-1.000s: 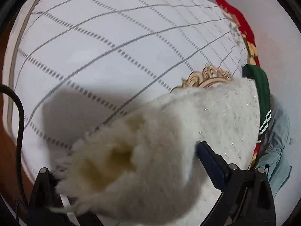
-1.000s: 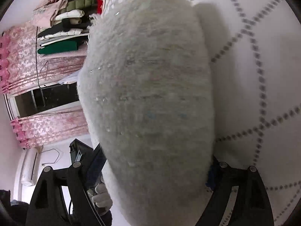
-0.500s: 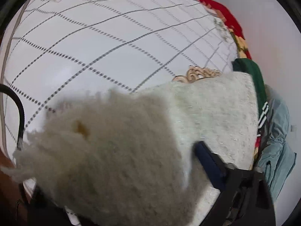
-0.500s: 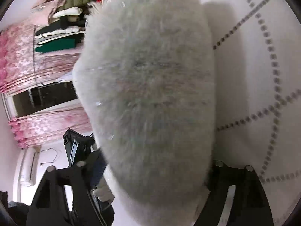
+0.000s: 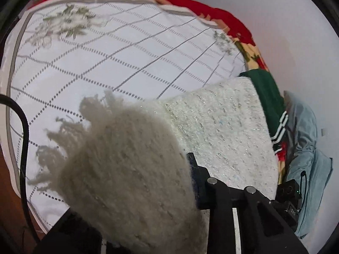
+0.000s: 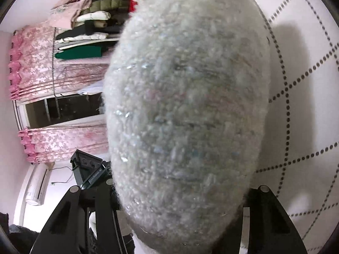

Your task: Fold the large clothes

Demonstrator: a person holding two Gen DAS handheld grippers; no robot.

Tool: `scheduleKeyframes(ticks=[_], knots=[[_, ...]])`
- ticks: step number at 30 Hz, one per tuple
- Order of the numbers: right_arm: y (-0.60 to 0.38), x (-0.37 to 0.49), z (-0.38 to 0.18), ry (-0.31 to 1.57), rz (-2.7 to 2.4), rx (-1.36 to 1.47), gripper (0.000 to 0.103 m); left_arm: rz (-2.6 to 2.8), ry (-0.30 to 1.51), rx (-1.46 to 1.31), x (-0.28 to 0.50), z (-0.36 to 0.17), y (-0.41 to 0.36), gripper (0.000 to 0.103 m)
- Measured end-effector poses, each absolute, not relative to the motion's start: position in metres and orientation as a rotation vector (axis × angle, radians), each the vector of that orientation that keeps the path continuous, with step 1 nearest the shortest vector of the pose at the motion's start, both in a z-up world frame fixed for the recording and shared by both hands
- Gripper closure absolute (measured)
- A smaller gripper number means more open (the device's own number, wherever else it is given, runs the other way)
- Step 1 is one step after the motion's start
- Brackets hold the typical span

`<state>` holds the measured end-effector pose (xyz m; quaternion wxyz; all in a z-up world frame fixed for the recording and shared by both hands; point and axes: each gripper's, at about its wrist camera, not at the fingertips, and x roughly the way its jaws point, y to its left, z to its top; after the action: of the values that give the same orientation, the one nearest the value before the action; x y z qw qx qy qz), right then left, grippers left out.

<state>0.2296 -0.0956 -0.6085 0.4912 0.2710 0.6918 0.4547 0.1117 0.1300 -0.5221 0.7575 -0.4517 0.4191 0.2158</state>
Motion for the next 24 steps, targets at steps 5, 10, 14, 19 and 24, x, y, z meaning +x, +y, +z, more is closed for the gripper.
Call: scheduleKeyframes(ticks=[5,10,14,19,24], knots=[[-0.104,0.228,-0.573,1.634,1.142,0.670,0.048,0.451,0.905,-0.969,0.120,-0.484,0.127,0.079],[-0.116,0.237,-0.526,1.596,1.143,0.664,0.048,0.408,0.907,-0.938,0.138,-0.435,0.123,0.079],[-0.141,0.268,-0.478,1.536,1.132,0.667,0.048,0.335,0.902,-0.912,0.174,-0.408,0.128,0.079],[-0.149,0.339,-0.429,1.440,1.058,0.703,0.049,0.194,0.900,-0.875,0.250,-0.387,0.138,0.079],[-0.177,0.433,-0.380,1.327,0.986,0.733,0.049,0.062,0.870,-0.837,0.349,-0.367,0.147,0.079]])
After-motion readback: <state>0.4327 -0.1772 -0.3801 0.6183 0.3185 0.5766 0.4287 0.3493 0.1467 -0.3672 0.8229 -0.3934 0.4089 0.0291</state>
